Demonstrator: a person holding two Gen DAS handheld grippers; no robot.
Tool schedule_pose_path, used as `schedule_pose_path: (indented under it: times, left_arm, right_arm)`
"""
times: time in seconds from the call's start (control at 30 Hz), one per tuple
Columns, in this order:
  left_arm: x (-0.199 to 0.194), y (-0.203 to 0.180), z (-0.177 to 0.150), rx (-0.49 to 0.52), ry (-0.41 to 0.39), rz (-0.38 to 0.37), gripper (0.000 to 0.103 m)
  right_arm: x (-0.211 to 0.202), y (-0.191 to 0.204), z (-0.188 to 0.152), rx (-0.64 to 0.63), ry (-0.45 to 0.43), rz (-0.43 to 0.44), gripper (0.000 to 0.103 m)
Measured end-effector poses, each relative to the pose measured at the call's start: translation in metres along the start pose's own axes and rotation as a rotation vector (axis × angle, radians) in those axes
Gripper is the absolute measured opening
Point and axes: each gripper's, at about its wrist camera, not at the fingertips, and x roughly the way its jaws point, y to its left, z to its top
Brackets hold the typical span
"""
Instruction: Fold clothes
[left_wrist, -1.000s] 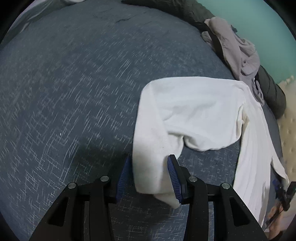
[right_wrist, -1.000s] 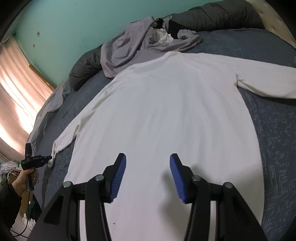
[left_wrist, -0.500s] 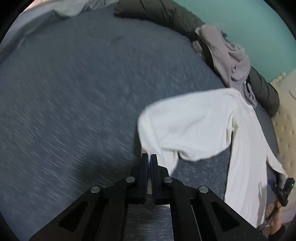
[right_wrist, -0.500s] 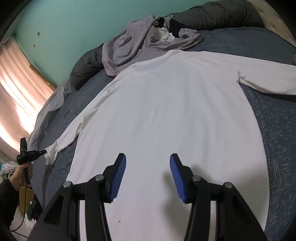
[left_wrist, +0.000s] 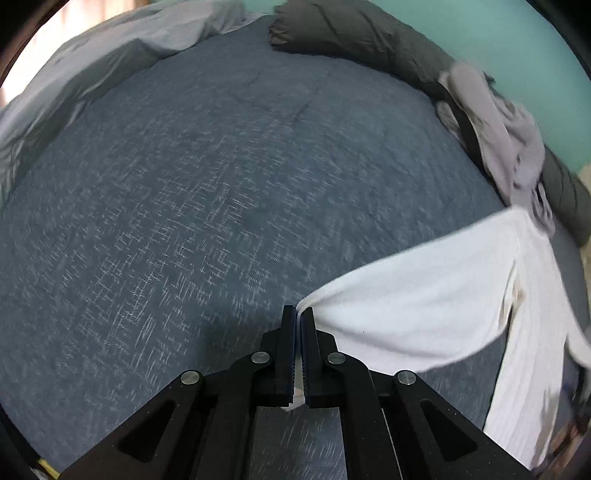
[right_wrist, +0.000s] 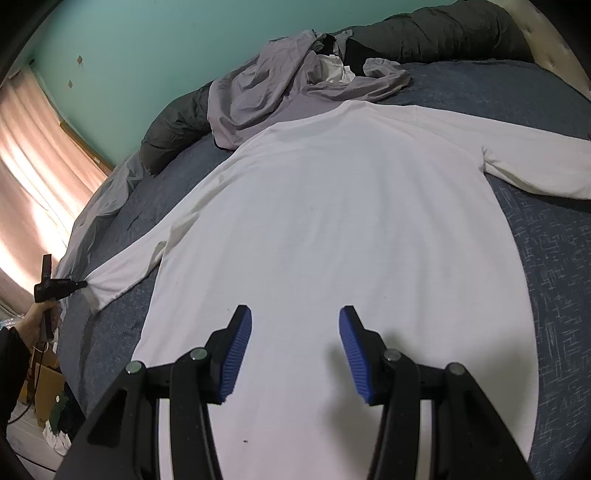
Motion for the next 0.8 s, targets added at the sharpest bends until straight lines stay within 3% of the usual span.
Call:
schedule_pose_path:
  times: [0.03, 0.1, 0.17, 0.3, 0.5, 0.63, 0.7, 0.77, 0.8]
  left_arm:
    - [0.004, 0.003, 0.001, -0.015, 0.002, -0.002, 0.005]
    - [0.009, 0.009, 0.001, -0.045, -0.002, 0.005, 0.019]
    - [0.01, 0.017, -0.003, -0.083, -0.018, 0.002, 0.045]
    - [0.007, 0.039, -0.017, -0.166, -0.053, -0.036, 0.047]
    - [0.025, 0.043, -0.041, -0.169, -0.006, -0.095, 0.048]
    - [0.031, 0.037, -0.044, -0.156, -0.003, -0.101, 0.046]
    - [0.034, 0.035, -0.045, -0.149, -0.002, -0.104, 0.031]
    - [0.037, 0.032, -0.047, -0.142, -0.001, -0.107, 0.006]
    - [0.038, 0.03, -0.048, -0.139, -0.001, -0.109, 0.003]
  right_arm:
    - [0.0, 0.0, 0.0, -0.001, -0.001, -0.003, 0.05]
    - [-0.002, 0.001, 0.0, -0.001, -0.004, -0.003, 0.05]
    - [-0.003, 0.002, 0.0, -0.003, -0.009, -0.001, 0.05]
    - [-0.001, 0.008, 0.001, -0.016, -0.007, 0.01, 0.05]
    - [0.001, 0.017, -0.002, -0.019, -0.005, 0.025, 0.05]
    - [0.0, 0.019, -0.005, -0.026, 0.001, 0.017, 0.05]
    - [0.001, 0.018, -0.006, -0.028, 0.007, 0.008, 0.05]
    - [0.001, 0.016, -0.006, -0.02, 0.006, 0.004, 0.05]
    - [0.001, 0.015, -0.005, -0.016, 0.005, 0.002, 0.05]
